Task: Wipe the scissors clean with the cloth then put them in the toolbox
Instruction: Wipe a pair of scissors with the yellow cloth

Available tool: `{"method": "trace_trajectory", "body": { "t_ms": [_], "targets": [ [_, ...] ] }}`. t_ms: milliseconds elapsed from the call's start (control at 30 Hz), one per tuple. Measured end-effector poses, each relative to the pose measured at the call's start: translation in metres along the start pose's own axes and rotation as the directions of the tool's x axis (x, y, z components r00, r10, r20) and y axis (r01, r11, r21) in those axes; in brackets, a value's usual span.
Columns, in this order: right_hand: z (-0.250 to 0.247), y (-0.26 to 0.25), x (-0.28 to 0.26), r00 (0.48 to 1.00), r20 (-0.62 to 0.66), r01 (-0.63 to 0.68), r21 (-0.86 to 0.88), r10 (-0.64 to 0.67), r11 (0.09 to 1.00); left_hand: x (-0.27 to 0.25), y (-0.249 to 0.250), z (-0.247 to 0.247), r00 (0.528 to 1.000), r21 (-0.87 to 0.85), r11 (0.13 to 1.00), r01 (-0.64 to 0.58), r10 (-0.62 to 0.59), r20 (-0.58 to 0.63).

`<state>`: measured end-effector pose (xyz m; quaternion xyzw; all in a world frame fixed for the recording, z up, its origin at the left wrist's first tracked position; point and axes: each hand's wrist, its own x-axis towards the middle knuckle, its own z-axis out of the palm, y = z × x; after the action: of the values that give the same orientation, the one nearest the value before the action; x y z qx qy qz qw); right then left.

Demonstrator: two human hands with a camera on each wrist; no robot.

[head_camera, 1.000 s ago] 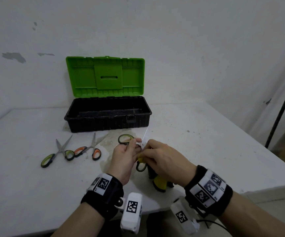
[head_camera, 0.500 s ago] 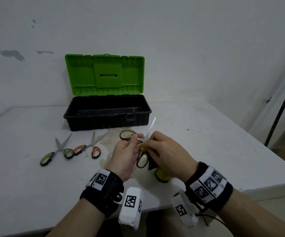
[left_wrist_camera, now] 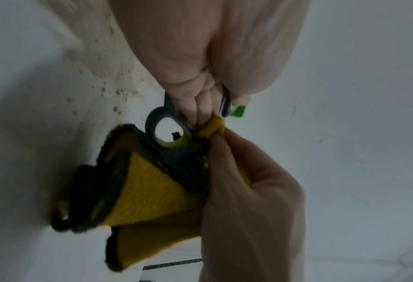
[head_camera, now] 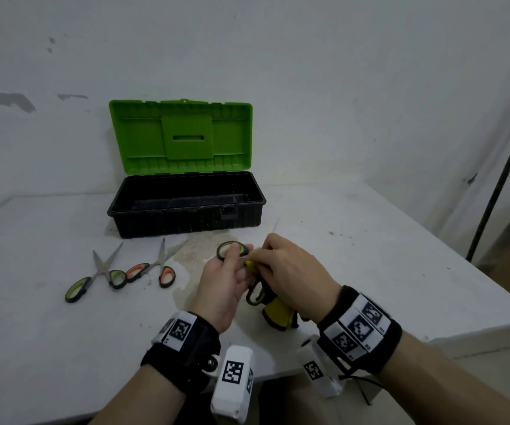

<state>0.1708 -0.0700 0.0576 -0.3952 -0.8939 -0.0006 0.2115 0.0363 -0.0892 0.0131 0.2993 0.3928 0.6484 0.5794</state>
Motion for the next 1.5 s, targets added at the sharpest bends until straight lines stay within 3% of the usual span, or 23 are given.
{"method": "trace_trajectory", "body": {
  "t_ms": [100, 267, 433, 567, 767, 900, 1000, 1100, 1200, 1300, 1500],
  "targets": [
    [-0.004, 0.006, 0.001, 1.0, 0.015, -0.02, -0.04, 0.021, 0.999, 0.002, 0.004, -0.002, 0.999, -0.021, 0.999, -0.038, 0.037, -0.023],
    [0.002, -0.006, 0.001, 0.997, -0.074, 0.037, 0.026, -0.035, 0.999, 0.0, 0.004, 0.002, 0.999, -0.015, 0.999, -0.05, 0.05, 0.001],
    [0.005, 0.002, 0.001, 0.989, -0.141, -0.041, 0.06, 0.049, 0.997, 0.0, 0.006, 0.0, 0.999, -0.017, 0.999, -0.051, 0.051, 0.005],
    [0.005, -0.006, 0.001, 0.985, -0.168, -0.016, 0.059, 0.025, 0.998, -0.003, 0.002, 0.0, 0.999, -0.012, 0.999, -0.049, 0.049, 0.011],
    [0.008, 0.003, 0.003, 0.992, -0.096, -0.085, 0.032, 0.087, 0.996, -0.002, 0.004, -0.002, 0.998, -0.002, 0.998, -0.055, 0.055, -0.011],
    [-0.002, 0.007, 0.004, 0.975, -0.209, -0.068, 0.047, 0.077, 0.997, -0.001, 0.004, -0.002, 0.999, -0.034, 0.999, -0.038, 0.037, -0.039],
    [0.002, 0.004, 0.001, 0.993, -0.114, -0.003, 0.043, 0.008, 0.999, -0.001, 0.005, 0.001, 1.0, -0.005, 1.0, -0.024, 0.023, -0.021],
    [0.001, 0.01, -0.001, 0.998, -0.056, -0.035, 0.008, 0.036, 0.999, 0.001, 0.004, -0.002, 0.999, 0.005, 1.0, -0.027, 0.027, -0.047],
    [-0.011, 0.022, 0.0, 0.987, -0.107, -0.121, 0.02, 0.123, 0.992, 0.005, 0.005, -0.008, 0.997, -0.026, 0.999, -0.023, 0.021, -0.08],
    [-0.014, 0.023, 0.003, 0.974, -0.204, -0.09, 0.067, 0.102, 0.994, 0.003, 0.006, -0.004, 0.998, -0.032, 0.999, -0.006, 0.004, -0.057],
    [0.009, 0.01, -0.008, 0.995, -0.1, -0.001, 0.072, 0.008, 0.997, 0.003, 0.007, 0.001, 0.999, -0.042, 0.999, -0.011, 0.008, -0.049]
  ]
}}
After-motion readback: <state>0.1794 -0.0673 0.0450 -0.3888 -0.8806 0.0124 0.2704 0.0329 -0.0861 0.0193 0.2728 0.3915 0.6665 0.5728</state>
